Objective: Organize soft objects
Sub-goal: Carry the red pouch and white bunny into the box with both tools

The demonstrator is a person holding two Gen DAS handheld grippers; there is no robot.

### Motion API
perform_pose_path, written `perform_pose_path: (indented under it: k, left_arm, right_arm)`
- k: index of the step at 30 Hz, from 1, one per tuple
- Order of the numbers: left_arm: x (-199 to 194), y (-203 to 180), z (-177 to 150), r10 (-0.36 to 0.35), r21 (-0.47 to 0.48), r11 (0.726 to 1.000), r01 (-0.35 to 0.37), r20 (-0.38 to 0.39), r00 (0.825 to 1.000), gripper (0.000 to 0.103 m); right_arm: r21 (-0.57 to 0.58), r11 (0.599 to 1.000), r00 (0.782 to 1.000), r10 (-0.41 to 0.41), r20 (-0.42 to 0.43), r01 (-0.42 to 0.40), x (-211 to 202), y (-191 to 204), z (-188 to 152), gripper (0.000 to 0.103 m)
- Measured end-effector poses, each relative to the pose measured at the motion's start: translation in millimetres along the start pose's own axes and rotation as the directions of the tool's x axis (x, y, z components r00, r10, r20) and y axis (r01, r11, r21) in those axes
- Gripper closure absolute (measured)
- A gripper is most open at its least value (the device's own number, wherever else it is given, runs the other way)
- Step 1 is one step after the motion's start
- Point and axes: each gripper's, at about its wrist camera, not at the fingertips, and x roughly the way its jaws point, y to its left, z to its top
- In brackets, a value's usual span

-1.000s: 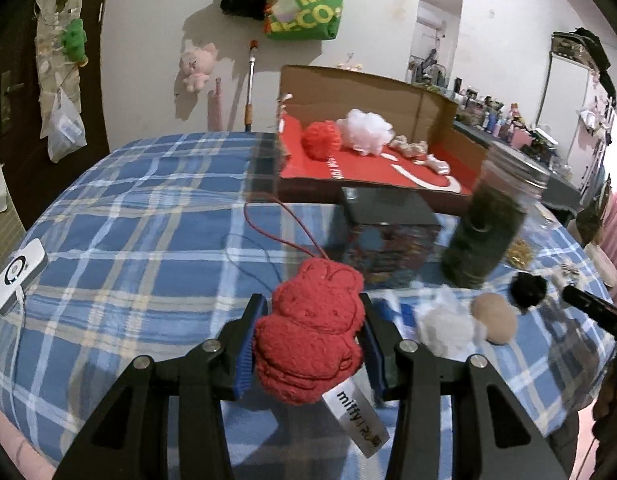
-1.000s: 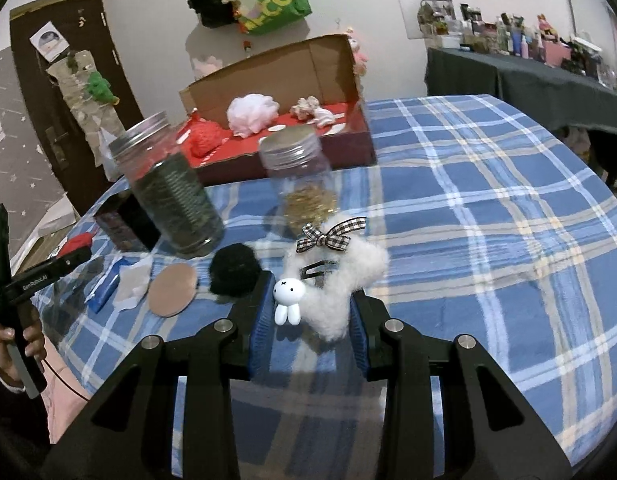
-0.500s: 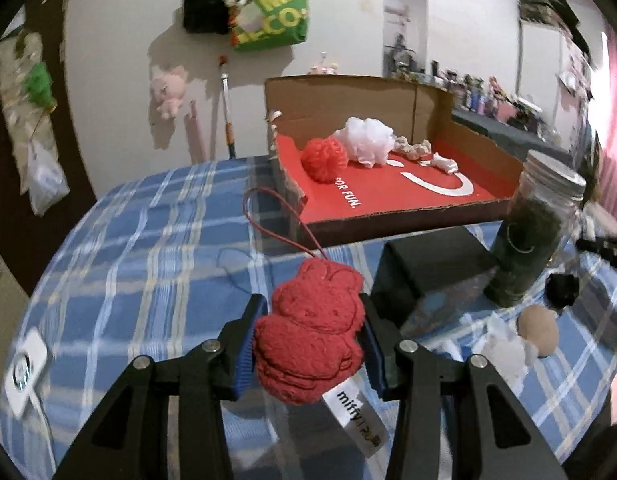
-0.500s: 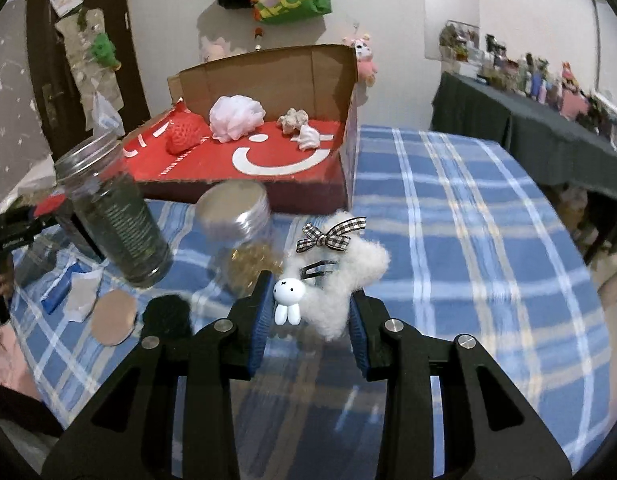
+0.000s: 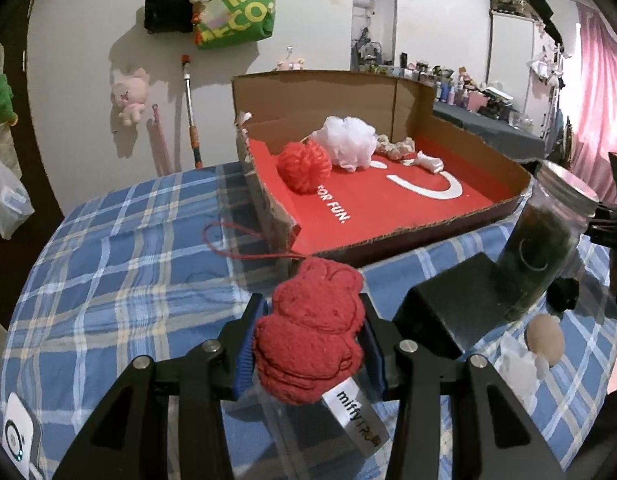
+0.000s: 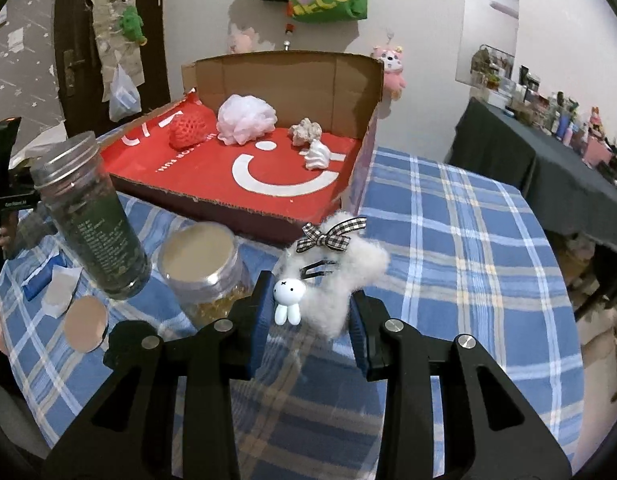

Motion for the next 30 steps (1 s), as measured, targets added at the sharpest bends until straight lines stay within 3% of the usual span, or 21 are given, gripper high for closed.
perform_pose_path:
  k: [10,21,30]
  left_arm:
    - [0.3,-1.7,14.0,-0.035,0.019,0.999,0.035,0.006,0.999,0.056]
    - [-7.2,-9.8,53.3,-0.092,0.015,0.996,0.091,0.059,0.994,0.056]
    - [28.3,-38.3,100.7,-0.147,0.014,0.989,0.147,-0.009,0.989,0.056]
  right_arm:
    - [-0.029,0.998,0.998,0.056,0.019,-0.056,7.2,-5.0,18.0,0.070]
    - [-0.065,0.989,0.991,0.133,0.013,-0.132,17.0,-2.7,58.1,0.070]
    - [-0.049,0.971,0.971,0.228,-0.073,-0.232,52.5,14.0,109.6,0.070]
